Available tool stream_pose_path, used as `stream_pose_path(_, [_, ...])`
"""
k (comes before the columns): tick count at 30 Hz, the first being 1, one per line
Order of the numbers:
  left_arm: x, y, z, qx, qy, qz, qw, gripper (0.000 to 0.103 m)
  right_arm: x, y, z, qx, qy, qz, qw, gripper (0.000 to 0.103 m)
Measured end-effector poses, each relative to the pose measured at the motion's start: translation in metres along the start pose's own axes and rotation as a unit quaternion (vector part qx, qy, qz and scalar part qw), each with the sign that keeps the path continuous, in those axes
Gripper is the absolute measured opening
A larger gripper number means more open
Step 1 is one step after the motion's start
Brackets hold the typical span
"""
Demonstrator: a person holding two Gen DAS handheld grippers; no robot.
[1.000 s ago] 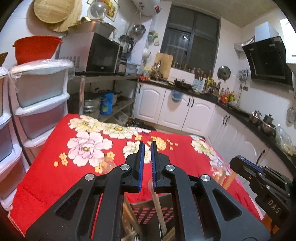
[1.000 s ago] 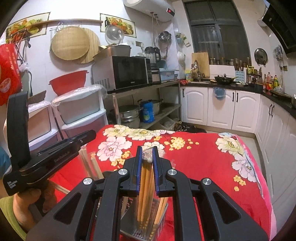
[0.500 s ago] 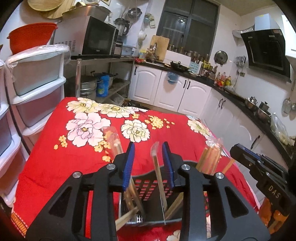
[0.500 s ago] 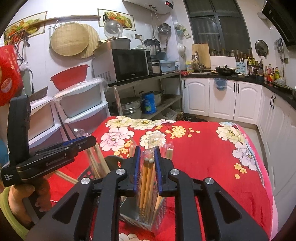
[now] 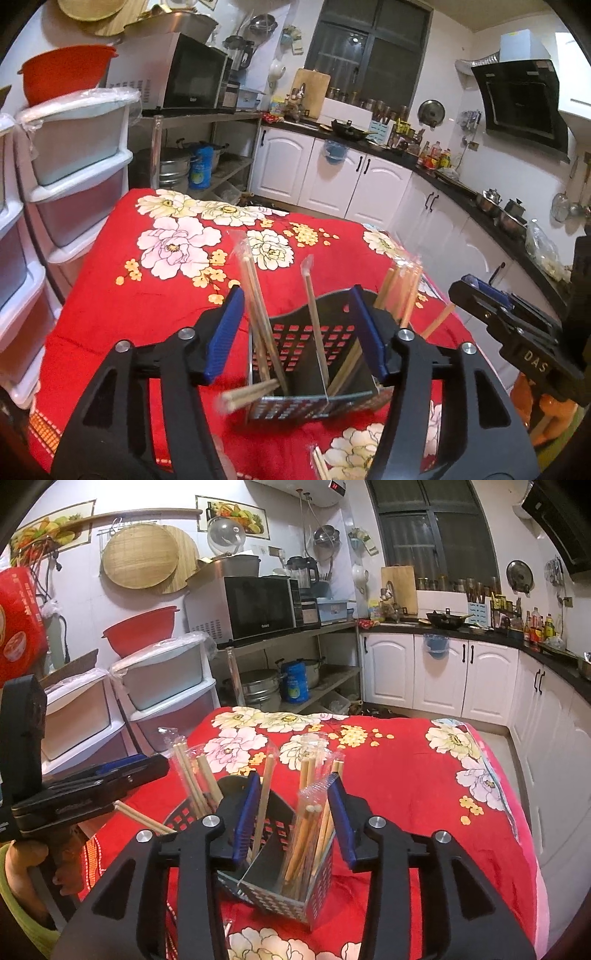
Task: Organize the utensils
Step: 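Move both open tools back toward the remaining sleeved chopsticks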
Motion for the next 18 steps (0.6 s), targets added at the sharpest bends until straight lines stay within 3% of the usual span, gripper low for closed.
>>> stream_pose_path(6, [0.002,0.021,0.008,0.006,-0.005,0.005,1.0000,0.067,-0.003,0.017,0.004,0.006,0.001,0.001,1.000,0.053])
stream_pose_path(9, [0.000,0.030,0.015,0.007,-0.004,0.002,1.0000,0.072,-0.003,0.025,0.009,0.007,-0.001,0.004,1.000,0.064])
stream_pose_path(15, [-0.004,0.043,0.030,0.007,0.001,-0.002,1.0000,0.086,-0.008,0.040,0.021,0.007,-0.003,0.001,1.000,0.072])
stream_pose_path(18, [-0.008,0.048,0.038,0.007,0.004,-0.004,1.0000,0.086,-0.014,0.043,0.030,-0.001,0.006,0.001,1.000,0.073])
Point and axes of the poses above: each gripper's, at about its wrist camera, not at the fingertips, and y roughly against the way its jaws point, x to its right, z to its underside, the point moved 10 cm from there along -y, roughly the way its jaws point, and after that the axes turned 5 degrees about -z, right-handed, at the moved point
